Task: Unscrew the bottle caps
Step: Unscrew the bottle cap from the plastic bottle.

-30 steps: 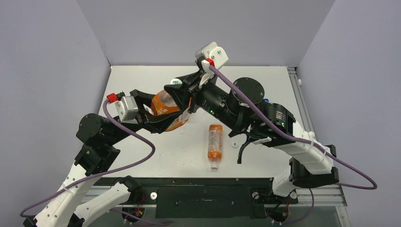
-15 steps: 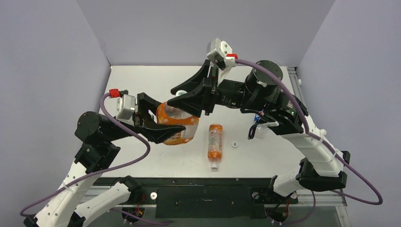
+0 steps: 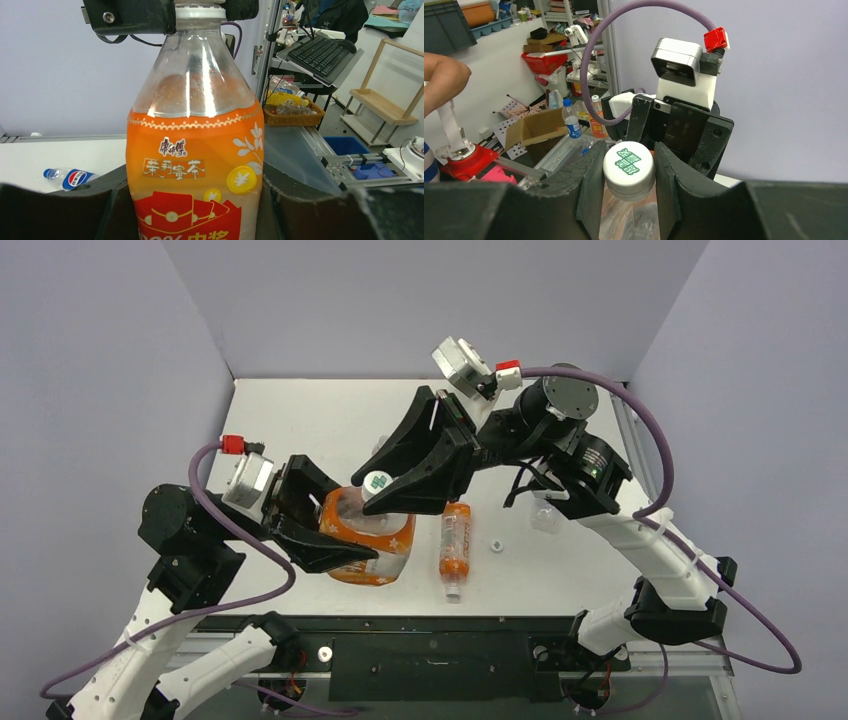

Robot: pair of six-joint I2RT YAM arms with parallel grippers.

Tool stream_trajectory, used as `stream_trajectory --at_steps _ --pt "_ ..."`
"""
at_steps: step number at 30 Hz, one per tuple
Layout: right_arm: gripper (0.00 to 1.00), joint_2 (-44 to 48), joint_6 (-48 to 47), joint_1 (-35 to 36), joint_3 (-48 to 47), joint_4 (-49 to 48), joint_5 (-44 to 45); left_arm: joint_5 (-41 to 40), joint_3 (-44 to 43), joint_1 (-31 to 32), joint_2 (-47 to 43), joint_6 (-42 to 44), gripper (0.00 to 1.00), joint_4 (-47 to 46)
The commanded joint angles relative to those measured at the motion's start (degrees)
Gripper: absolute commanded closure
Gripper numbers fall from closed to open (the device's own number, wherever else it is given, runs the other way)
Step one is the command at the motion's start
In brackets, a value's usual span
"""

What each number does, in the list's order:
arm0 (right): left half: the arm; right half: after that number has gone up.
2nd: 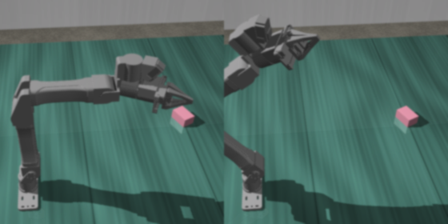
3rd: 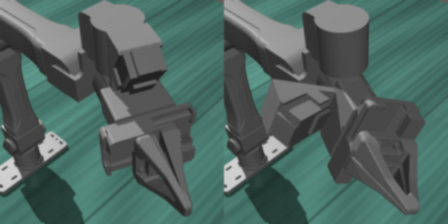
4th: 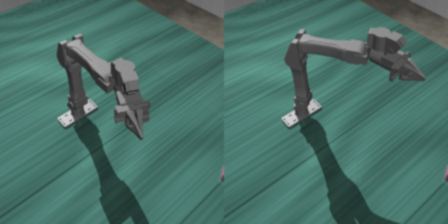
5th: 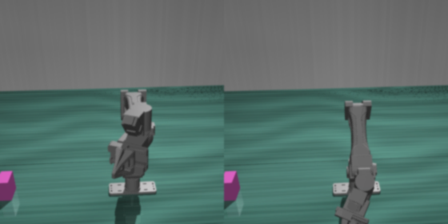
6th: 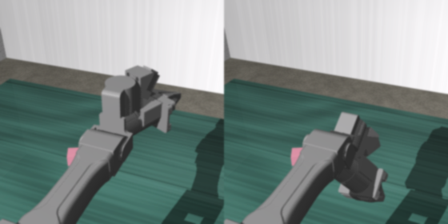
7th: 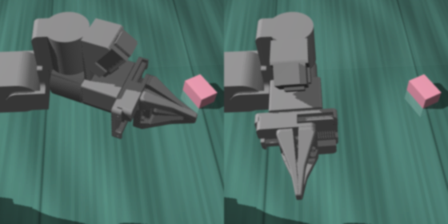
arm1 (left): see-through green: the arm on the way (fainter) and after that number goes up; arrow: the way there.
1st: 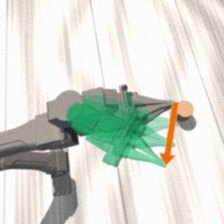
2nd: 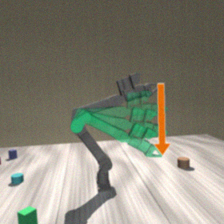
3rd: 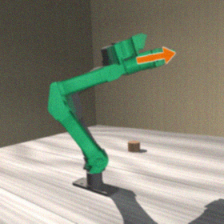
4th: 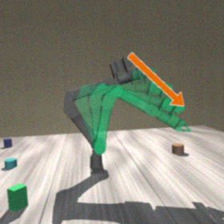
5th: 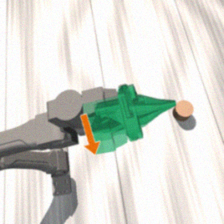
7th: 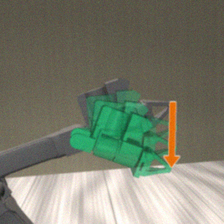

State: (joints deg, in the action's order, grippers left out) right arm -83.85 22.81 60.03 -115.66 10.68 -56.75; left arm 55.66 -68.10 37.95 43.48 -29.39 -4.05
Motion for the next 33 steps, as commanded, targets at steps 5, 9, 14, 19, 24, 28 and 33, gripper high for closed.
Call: stream_trajectory --at_steps 5,9,14,19,24,28,33 --pt "0.25 4.71 -7.74 -0.54 -3.47 10.27 23.85 -1.56 0.66 0.11 -0.47 7.86 1.0 0.09" --pt "0.21 6.25 -12.44 6.16 -3.62 13.54 48.54 -12.24 1.51 0.1 -0.68 15.0 1.0 3.79" --pt "0.2 0.61 -16.3 13.93 -9.83 20.47 67.8 -20.24 2.92 0.06 -0.81 19.37 1.0 3.97" --pt "0.21 -4.98 -16.79 16.11 -15.9 24.36 75.19 -21.06 2.7 0.06 -0.56 19.71 1.0 3.97" --pt "0.39 -5.21 -16.11 16.04 -16.0 23.23 74.9 -21.79 2.33 0.1 -0.48 19.34 1.0 3.97" --pt "0.62 -4.93 -16.12 15.96 -15.93 22.91 74.18 -21.99 2.21 0.08 -0.37 18.97 1.0 3.97" --pt "0.83 -4.25 -15.98 15.89 -14.86 22.3 73.55 -22.01 2.23 0.1 -0.23 18.12 1.0 3.97"
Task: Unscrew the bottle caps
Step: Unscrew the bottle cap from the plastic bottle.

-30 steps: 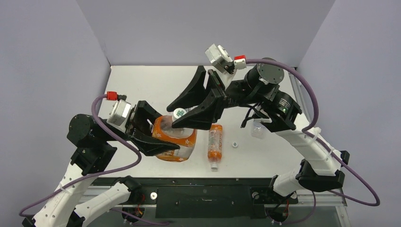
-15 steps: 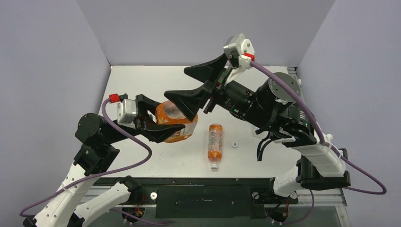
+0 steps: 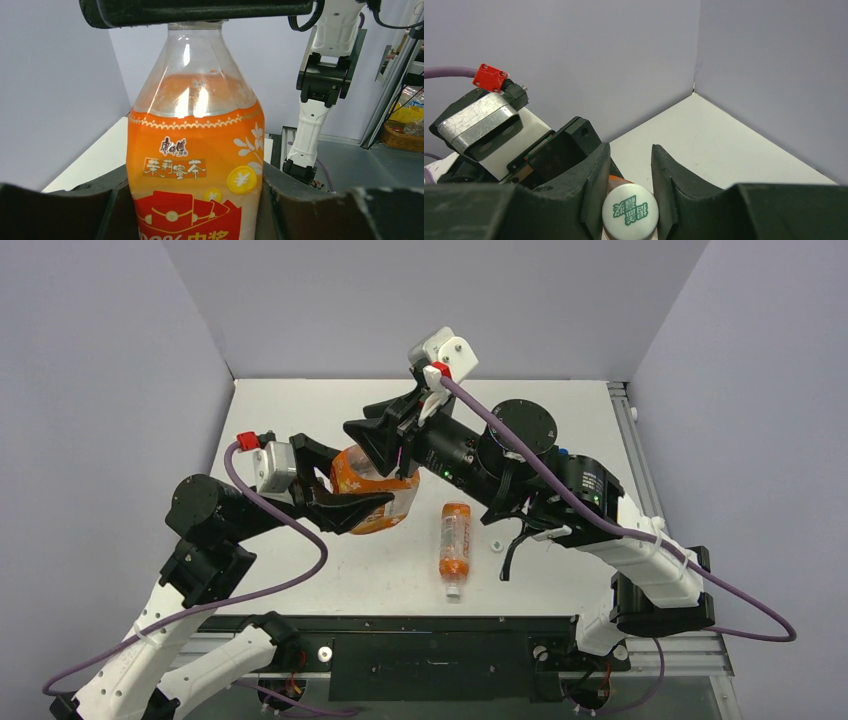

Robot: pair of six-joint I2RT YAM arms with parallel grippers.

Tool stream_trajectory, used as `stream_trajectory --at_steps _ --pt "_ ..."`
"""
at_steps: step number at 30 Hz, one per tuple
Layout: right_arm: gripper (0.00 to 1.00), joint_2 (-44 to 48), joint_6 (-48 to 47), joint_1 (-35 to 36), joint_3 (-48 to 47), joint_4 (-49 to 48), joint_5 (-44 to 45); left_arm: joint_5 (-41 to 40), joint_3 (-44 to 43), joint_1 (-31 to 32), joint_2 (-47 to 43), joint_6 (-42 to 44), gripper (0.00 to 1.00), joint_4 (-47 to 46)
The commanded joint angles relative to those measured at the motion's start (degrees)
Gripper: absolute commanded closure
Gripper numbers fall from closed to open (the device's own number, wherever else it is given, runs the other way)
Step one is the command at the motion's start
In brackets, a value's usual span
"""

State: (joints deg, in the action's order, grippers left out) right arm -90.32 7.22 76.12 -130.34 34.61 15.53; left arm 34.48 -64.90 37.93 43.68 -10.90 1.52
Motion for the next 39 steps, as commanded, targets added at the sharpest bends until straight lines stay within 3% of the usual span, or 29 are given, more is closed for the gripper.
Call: stream_trajectory --at_steps 1,3,8,13,17,21,26,30,31,32,33,34,36,39 --pt "0.89 2.41 -0.44 -0.18 0.31 -1.82 1.22 -0.78 -0.95 0.12 -0.33 -0.65 1.0 -1.61" --pt "1.0 3.1 -0.73 -0.29 1.06 -2.51 0.54 -0.74 -0.94 0.12 -0.27 -1.07 1.0 -1.75" --pt "1.0 5.01 -2.22 -1.86 2.68 -4.84 -7.79 0.37 -1.07 0.12 -0.19 -3.76 1.0 -2.54" --pt "1.0 8.08 2.72 -11.69 6.69 -12.45 -40.34 11.56 -2.1 0.05 -0.07 -11.38 1.0 -4.74" --pt "1.0 7.38 8.33 -16.65 7.04 -17.99 -59.05 22.75 -3.69 0.12 0.67 -16.36 1.0 -5.37" --pt "1.0 5.94 10.8 -17.33 6.35 -20.52 -69.26 26.5 -4.15 0.12 1.17 -17.34 1.0 -5.12" --pt "1.0 5.1 16.36 -18.29 7.57 -27.16 -75.45 28.23 -3.69 0.12 1.15 -17.84 1.0 -5.64" --pt "0.97 5.27 15.44 -18.81 7.07 -26.94 -70.93 28.0 -3.58 0.12 0.98 -17.2 1.0 -5.61" --pt "0.87 5.52 12.73 -18.86 6.79 -23.55 -68.15 27.74 -3.53 0.12 0.93 -16.95 1.0 -5.58" --pt "0.64 6.61 11.45 -18.7 6.97 -20.93 -60.81 26.56 -3.33 0.1 0.91 -16.41 1.0 -5.41" --pt "0.49 7.29 9.22 -18.06 7.49 -20.25 -57.11 25.75 -3.23 0.11 0.85 -15.94 1.0 -5.31" --pt "0.29 8.92 7.99 -17.34 8.73 -18.96 -47.96 23.64 -2.95 0.08 0.7 -14.6 1.0 -4.86" --pt "0.22 10.67 3.03 -13.24 9.88 -16.6 -33.78 18.93 -2.51 0.03 0.4 -12.17 1.0 -4.06" --pt "0.21 10.88 -3.13 -5.64 9.53 -14.14 -17.58 13.07 -2.07 -0.07 -0.04 -8.96 1.0 -2.96"
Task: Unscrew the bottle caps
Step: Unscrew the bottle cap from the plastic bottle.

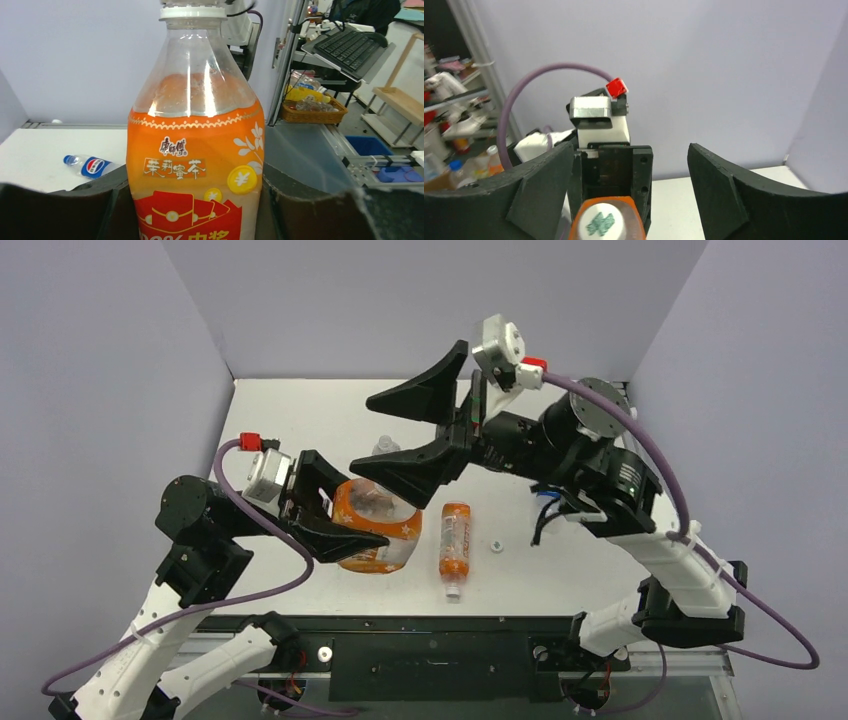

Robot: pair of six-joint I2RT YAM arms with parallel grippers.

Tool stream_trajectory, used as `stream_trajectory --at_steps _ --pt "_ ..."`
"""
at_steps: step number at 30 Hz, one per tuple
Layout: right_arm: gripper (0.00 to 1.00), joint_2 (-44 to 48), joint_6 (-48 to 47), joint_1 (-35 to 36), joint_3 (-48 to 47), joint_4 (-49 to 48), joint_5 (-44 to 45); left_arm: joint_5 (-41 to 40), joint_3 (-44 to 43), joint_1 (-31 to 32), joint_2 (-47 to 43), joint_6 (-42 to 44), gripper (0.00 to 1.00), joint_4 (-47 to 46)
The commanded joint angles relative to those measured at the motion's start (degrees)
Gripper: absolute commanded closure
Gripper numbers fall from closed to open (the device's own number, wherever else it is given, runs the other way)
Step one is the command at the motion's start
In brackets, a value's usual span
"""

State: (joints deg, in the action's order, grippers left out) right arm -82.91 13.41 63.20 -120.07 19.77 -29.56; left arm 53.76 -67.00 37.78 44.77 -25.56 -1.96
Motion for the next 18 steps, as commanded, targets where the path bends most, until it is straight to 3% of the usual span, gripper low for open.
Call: stream_trajectory --at_steps 1,6,14,18 --pt "0.2 2.69 -10.09 8.6 -1.29 2.38 33.36 -8.67 0.14 0.05 -1.2 6.69 1.0 0.8" --pt "0.21 -0.8 -10.45 13.26 -6.11 8.37 44.27 -13.62 0.46 -0.07 -1.33 8.1 1.0 0.9" --pt "0.49 -3.83 -7.04 13.1 -8.5 10.46 42.85 -14.84 0.15 -0.07 -1.25 8.33 1.0 1.32" --pt "0.49 -3.93 -6.32 12.73 -8.94 10.77 40.76 -15.14 -0.01 -0.07 -1.18 8.4 1.0 1.34"
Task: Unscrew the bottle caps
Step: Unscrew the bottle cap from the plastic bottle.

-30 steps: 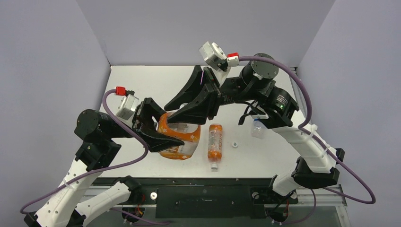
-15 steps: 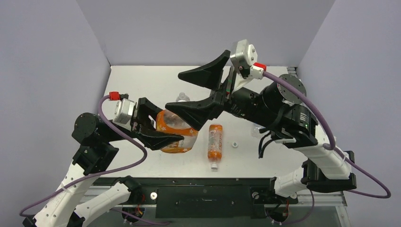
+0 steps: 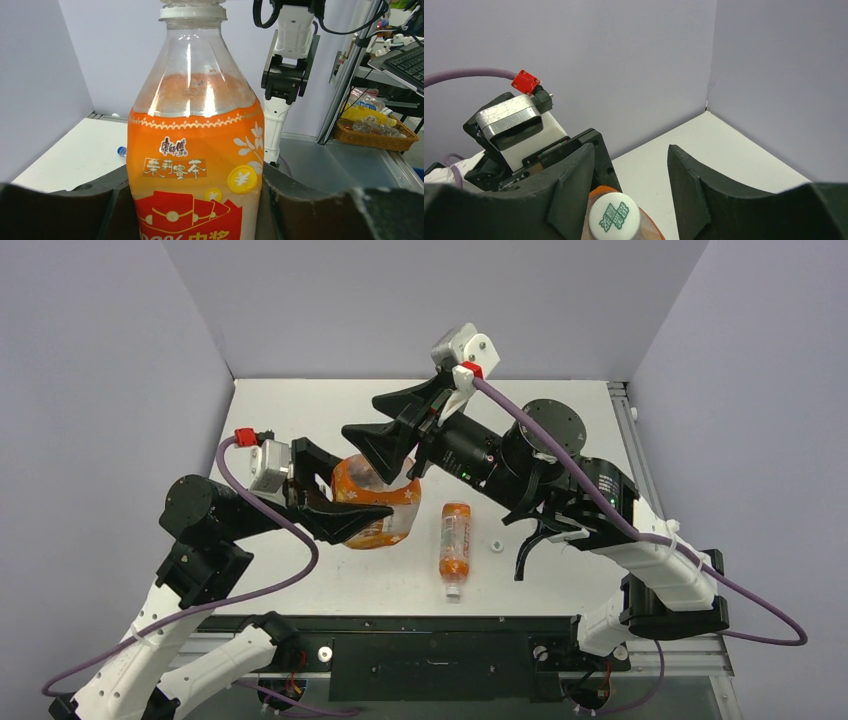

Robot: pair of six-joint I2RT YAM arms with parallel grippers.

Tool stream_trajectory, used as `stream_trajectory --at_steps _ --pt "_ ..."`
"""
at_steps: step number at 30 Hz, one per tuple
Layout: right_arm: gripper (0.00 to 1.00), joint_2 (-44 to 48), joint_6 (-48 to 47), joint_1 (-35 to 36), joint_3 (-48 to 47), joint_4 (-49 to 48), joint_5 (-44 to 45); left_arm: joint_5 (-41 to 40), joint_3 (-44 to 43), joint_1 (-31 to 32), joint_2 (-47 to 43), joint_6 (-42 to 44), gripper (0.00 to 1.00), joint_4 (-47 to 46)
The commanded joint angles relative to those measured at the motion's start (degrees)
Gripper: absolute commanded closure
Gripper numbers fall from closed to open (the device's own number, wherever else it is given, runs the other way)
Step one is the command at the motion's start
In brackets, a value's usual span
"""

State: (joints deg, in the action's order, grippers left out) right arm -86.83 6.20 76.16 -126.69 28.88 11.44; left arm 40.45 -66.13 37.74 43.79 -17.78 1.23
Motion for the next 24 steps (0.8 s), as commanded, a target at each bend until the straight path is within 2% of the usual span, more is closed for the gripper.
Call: stream_trajectory --at_steps 1,6,8,9,10,11,12,13,18,20,23,24 --pt "0.49 -0.01 1.18 -0.33 -2.28 1.68 -0.4 -1.85 -0.87 -0.03 -0.17 0.63 1.0 -1.85" --pt "0.43 0.43 2.93 -1.52 -1.17 1.4 -3.64 -1.94 -1.04 -0.03 -0.07 0.64 1.0 -1.98" --pt "0.53 0.62 3.32 -1.94 -0.81 1.21 -4.42 -1.95 -1.04 -0.03 0.04 0.58 1.0 -2.09" --pt "0.67 0.66 3.65 -2.32 -0.7 1.15 -4.7 -1.95 -1.07 -0.03 0.06 0.52 1.0 -2.14" --pt "0.76 0.82 3.83 -2.64 -0.68 0.99 -4.73 -1.91 -1.09 -0.03 0.11 0.41 1.0 -2.23" --pt "0.92 0.93 4.13 -2.75 -0.58 0.91 -4.58 -1.85 -1.08 -0.03 0.14 0.4 1.0 -2.26" --pt "0.97 1.08 4.2 -2.88 -0.49 0.69 -4.45 -1.86 -1.05 -0.03 0.15 0.34 1.0 -2.33" --pt "1.0 1.24 4.09 -2.91 -0.35 0.58 -4.18 -1.86 -1.07 -0.05 0.15 0.31 1.0 -2.4" --pt "1.0 2.17 1.48 -3.38 -0.3 0.03 -6.54 -0.84 -1.16 -0.08 0.18 -0.91 1.0 -3.09" --pt "1.0 2.75 0.1 -5.14 0.11 -0.31 -14.78 0.57 -1.41 -0.04 0.28 -2.75 1.0 -3.86" --pt "1.0 4.4 1.26 -9.2 2.14 -5.41 -36.77 8.5 -2.48 -0.03 0.68 -7.85 1.0 -5.87" --pt "1.0 4.57 3.64 -11.39 2.85 -6.95 -41.03 10.75 -2.85 -0.03 0.81 -9.01 1.0 -6.19"
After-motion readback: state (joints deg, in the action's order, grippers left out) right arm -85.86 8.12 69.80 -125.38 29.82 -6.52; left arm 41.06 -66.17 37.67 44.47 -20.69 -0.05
